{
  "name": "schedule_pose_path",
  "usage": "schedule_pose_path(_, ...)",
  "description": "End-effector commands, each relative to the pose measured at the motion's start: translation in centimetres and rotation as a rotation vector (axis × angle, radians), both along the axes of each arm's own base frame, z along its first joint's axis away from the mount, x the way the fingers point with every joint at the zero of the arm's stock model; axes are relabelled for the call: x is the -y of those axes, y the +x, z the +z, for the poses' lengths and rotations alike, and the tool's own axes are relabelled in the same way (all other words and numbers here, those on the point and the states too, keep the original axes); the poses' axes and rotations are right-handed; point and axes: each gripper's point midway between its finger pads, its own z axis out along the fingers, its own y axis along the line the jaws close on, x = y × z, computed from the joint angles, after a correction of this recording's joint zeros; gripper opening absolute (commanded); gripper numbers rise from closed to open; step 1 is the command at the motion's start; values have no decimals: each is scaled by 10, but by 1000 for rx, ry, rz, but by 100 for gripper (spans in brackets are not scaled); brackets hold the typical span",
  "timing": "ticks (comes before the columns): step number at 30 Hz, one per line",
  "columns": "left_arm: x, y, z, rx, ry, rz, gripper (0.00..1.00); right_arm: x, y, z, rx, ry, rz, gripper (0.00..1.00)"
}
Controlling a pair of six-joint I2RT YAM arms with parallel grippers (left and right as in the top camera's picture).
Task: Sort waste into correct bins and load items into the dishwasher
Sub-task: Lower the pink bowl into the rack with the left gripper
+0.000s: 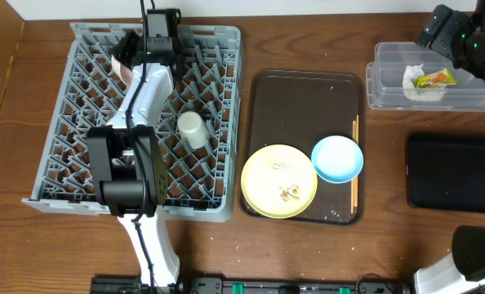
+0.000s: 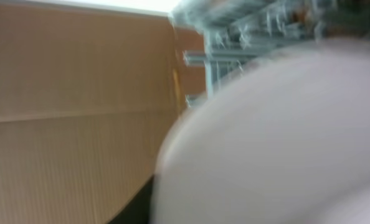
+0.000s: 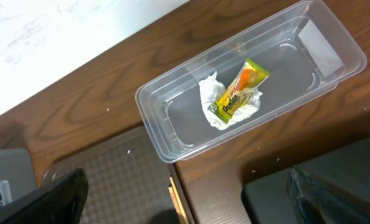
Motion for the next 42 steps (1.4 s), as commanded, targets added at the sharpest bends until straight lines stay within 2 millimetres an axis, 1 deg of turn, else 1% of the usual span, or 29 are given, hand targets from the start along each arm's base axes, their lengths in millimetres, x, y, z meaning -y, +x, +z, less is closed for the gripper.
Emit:
schedule_pose_path(1,5,-13,-21,12,-105,45,35,2,0,2,4,-2,-4,99)
schedule_pose_path(2,9,-16,-29,-7,-147,40,36,2,0,2,4,-2,-4,99)
schedule_pose_path(5,18,-20,-42,-19,-234,37,38,2,0,2,4,-2,-4,99)
schedule_pose_path(8,24,-21,-46,-3,-298,37,38,2,0,2,4,-2,-5,99)
schedule_pose_path(11,35,-25,-45,-3,-377,22,42,2,0,2,4,-2,-4,99)
schedule_pose_path(13,39,-29,-38,1,-409,14,44,2,0,2,4,-2,-4,99)
schedule_pose_path(14,42,-31,-33,2,-427,5,49,2,0,2,4,-2,-4,99)
schedule_pose_path(16,48,-35,-18,21,-468,-13,70,2,0,2,4,-2,-4,99)
schedule_pose_path(17,52,-37,-11,35,-500,-24,74,2,0,2,4,-2,-4,99)
schedule_pose_path(20,69,-45,13,72,-608,-69,78,2,0,2,4,-2,-4,99)
schedule_pose_path(23,86,-59,34,72,-696,-120,78,2,0,2,4,-2,-4,99)
schedule_pose_path(26,96,-72,53,84,-752,-159,78,2,0,2,4,-2,-4,99)
schedule_pose_path(27,99,-74,60,96,-764,-171,78,2,0,2,4,-2,-4,99)
schedule_pose_path(29,100,-74,72,131,-770,-191,72,2,0,2,4,-2,-4,99)
schedule_pose_path(31,103,-71,81,162,-779,-213,57,2,0,2,4,-2,-4,99)
schedule_pose_path(32,103,-68,83,180,-781,-220,54,2,0,2,4,-2,-4,99)
schedule_pose_path(34,102,-59,85,209,-778,-227,52,2,0,2,4,-2,-4,99)
schedule_pose_path(35,100,-56,83,218,-778,-221,48,2,0,2,4,-2,-4,99)
schedule_pose_path(37,89,-50,76,259,-797,-157,41,2,0,2,4,-2,-5,99)
schedule_pose_path(39,72,-48,64,296,-826,-59,32,2,0,2,4,-2,-4,99)
schedule_pose_path(41,50,-47,50,326,-837,34,26,2,0,2,4,-2,-4,99)
schedule_pose_path(42,40,-46,42,337,-844,73,24,2,0,2,4,-2,-4,99)
